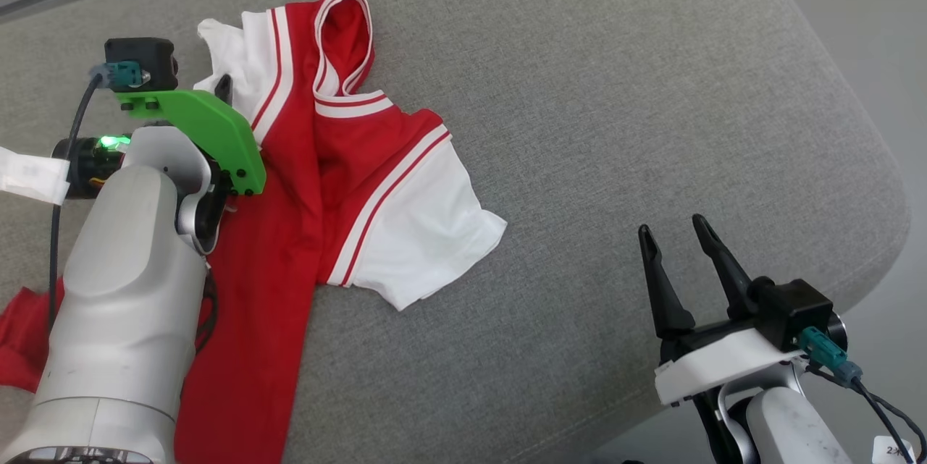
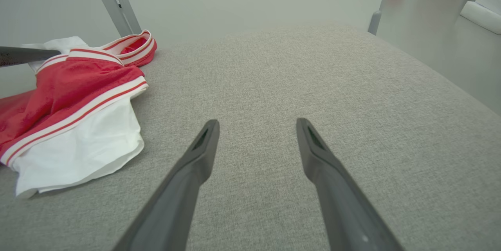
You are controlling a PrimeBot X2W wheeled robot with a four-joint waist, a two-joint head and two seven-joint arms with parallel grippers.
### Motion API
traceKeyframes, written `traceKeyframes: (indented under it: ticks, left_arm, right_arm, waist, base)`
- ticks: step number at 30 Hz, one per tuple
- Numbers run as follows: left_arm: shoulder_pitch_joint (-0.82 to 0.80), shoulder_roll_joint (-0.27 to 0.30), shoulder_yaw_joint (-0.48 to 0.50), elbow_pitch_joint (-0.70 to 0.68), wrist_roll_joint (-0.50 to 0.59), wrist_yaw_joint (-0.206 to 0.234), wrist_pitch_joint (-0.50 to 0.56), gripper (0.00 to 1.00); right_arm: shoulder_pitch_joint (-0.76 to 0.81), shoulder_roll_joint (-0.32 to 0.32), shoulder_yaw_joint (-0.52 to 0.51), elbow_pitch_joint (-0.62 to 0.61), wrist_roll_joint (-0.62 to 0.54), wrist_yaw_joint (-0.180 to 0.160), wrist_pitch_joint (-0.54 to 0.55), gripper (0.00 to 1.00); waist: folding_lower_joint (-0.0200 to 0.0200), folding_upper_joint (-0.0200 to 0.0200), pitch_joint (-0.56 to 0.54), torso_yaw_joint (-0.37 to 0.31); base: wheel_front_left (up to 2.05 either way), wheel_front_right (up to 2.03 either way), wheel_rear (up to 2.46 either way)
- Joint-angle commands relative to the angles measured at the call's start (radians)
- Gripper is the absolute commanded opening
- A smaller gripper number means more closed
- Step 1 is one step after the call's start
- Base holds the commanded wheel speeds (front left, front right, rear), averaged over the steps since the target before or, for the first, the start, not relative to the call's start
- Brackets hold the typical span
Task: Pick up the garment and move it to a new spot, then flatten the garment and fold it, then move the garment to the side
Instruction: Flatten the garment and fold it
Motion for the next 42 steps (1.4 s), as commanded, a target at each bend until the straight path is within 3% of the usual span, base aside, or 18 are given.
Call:
traceKeyframes:
  ticks: [1, 9, 17, 18, 26, 27, 28, 29, 38, 40, 42]
  left_arm:
    - [-0.003, -0.007, -0.008, -0.013, 0.004, -0.006, -0.03, 0.0]
    - [0.14, -0.084, -0.18, -0.191, 0.054, -0.051, -0.161, 0.0]
    - [0.382, -0.116, -0.445, -0.483, -0.004, -0.059, -0.147, 0.0]
    - [0.442, -0.118, -0.548, -0.545, -0.058, -0.06, -0.148, 0.0]
    - [0.447, -0.119, -0.763, -0.472, -0.184, -0.061, -0.304, 0.0]
    - [0.447, -0.118, -0.784, -0.454, -0.205, -0.061, -0.321, 0.16]
    - [0.445, -0.118, -0.805, -0.434, -0.216, -0.061, -0.322, 0.43]
    - [0.439, -0.118, -0.826, -0.417, -0.22, -0.061, -0.323, 1.0]
    - [0.408, -0.119, -0.919, -0.381, -0.378, -0.061, -0.328, 1.0]
    - [0.398, -0.102, -0.892, -0.406, -0.402, -0.059, -0.341, 1.0]
    - [0.381, -0.065, -0.839, -0.434, -0.411, -0.02, -0.352, 1.0]
  right_arm:
    - [0.021, -0.001, -0.004, 0.007, -0.004, -0.001, -0.003, 1.0]
    - [0.067, -0.002, -0.013, 0.016, -0.006, -0.001, -0.003, 1.0]
    - [0.1, -0.001, -0.03, 0.022, -0.015, -0.001, -0.003, 1.0]
    - [0.103, -0.001, -0.034, 0.024, -0.016, -0.001, -0.003, 1.0]
    - [0.081, -0.002, -0.023, 0.031, -0.005, -0.001, -0.003, 1.0]
    - [0.084, -0.001, -0.023, 0.032, -0.005, -0.001, -0.003, 1.0]
    - [0.085, -0.001, -0.025, 0.032, -0.004, -0.001, -0.003, 1.0]
    - [0.087, -0.001, -0.027, 0.035, -0.004, -0.001, -0.003, 1.0]
    - [0.112, -0.001, -0.053, 0.04, -0.001, -0.001, -0.003, 1.0]
    - [0.115, -0.001, -0.056, 0.037, -0.001, -0.001, -0.003, 1.0]
    - [0.116, -0.001, -0.057, 0.034, 0.0, -0.001, -0.003, 1.0]
  waist:
    - [-0.0001, -0.0001, -0.038, 0.021]
    - [-0.0001, -0.0001, -0.142, 0.041]
    - [-0.0001, -0.0001, -0.193, 0.038]
    - [-0.0001, -0.0001, -0.193, 0.034]
    - [-0.0001, -0.0001, -0.173, 0.008]
    - [-0.0001, -0.0001, -0.172, 0.006]
    - [-0.0001, -0.0001, -0.169, 0.004]
    - [-0.0001, -0.0001, -0.168, 0.003]
    - [-0.0001, -0.0001, -0.186, 0.03]
    - [-0.0001, -0.0001, -0.192, 0.04]
    - [-0.0001, -0.0001, -0.198, 0.051]
  base:
    - [0.0, 0.0, 0.0]
    - [0.0, 0.0, 0.0]
    - [0.0, 0.0, 0.0]
    - [0.0, 0.0, 0.0]
    - [0.0, 0.0, 0.0]
    - [0.0, 0.0, 0.0]
    - [0.0, 0.0, 0.0]
    - [0.0, 0.0, 0.0]
    - [0.0, 0.0, 0.0]
    - [0.0, 0.0, 0.0]
    - [0.0, 0.0, 0.0]
